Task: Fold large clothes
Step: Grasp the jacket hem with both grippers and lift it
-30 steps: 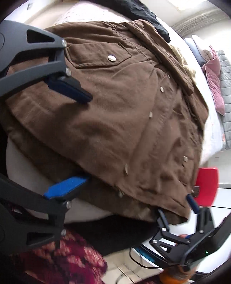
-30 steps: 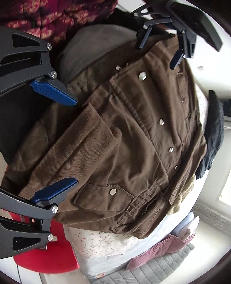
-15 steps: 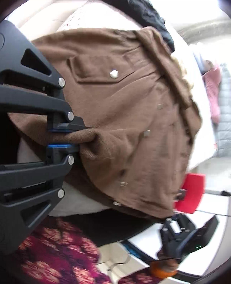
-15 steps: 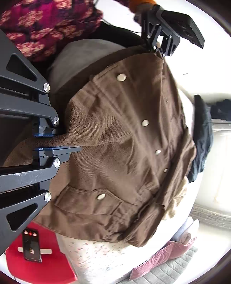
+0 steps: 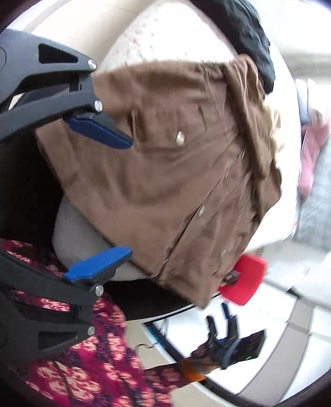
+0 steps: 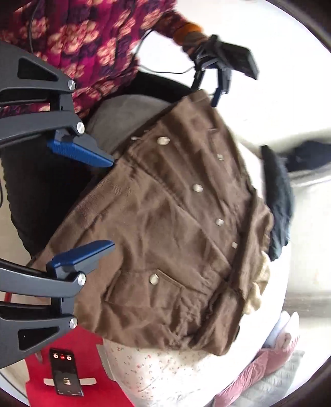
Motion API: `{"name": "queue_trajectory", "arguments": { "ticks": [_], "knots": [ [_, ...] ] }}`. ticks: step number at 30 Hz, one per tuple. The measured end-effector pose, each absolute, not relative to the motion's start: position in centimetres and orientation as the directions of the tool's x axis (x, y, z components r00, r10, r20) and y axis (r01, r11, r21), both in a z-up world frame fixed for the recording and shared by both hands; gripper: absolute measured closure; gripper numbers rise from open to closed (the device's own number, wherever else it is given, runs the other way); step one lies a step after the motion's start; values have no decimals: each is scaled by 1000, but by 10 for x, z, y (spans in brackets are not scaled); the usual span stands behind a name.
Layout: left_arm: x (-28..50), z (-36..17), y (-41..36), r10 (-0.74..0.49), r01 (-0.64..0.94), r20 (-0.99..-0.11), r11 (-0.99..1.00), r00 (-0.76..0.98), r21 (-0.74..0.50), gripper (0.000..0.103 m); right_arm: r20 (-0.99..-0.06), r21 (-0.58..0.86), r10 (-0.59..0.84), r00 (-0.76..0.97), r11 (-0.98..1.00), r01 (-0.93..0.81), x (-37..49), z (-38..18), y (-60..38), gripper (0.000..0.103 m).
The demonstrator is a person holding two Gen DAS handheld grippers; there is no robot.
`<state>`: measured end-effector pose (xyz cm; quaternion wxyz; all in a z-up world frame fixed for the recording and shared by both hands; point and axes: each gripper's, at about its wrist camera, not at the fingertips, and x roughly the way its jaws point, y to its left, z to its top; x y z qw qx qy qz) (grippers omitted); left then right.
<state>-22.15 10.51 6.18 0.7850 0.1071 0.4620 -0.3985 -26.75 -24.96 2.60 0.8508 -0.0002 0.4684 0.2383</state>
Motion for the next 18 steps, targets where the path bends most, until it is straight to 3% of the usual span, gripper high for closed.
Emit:
{"name": "queue_trajectory", "arguments": {
  "ticks": [3, 8, 15, 18],
  "knots": [
    [-191, 55, 123, -471, 612, -826, 764, 310, -206, 20, -762, 307, 407, 503, 912, -272, -255, 29, -282, 28],
    [-148, 21, 153, -398, 450, -871, 859, 287, -244, 21, -803, 400, 362, 473, 916, -21, -228, -8, -330, 28],
    [-119, -20, 175, -453, 333, -871, 864, 188, -378, 21, -807, 512, 415, 420, 846, 150, -220, -60, -365, 28],
    [-120, -29, 176, -506, 304, -852, 839, 131, -451, 31, -791, 556, 455, 408, 814, 170, -220, -71, -365, 28]
  ]
}}
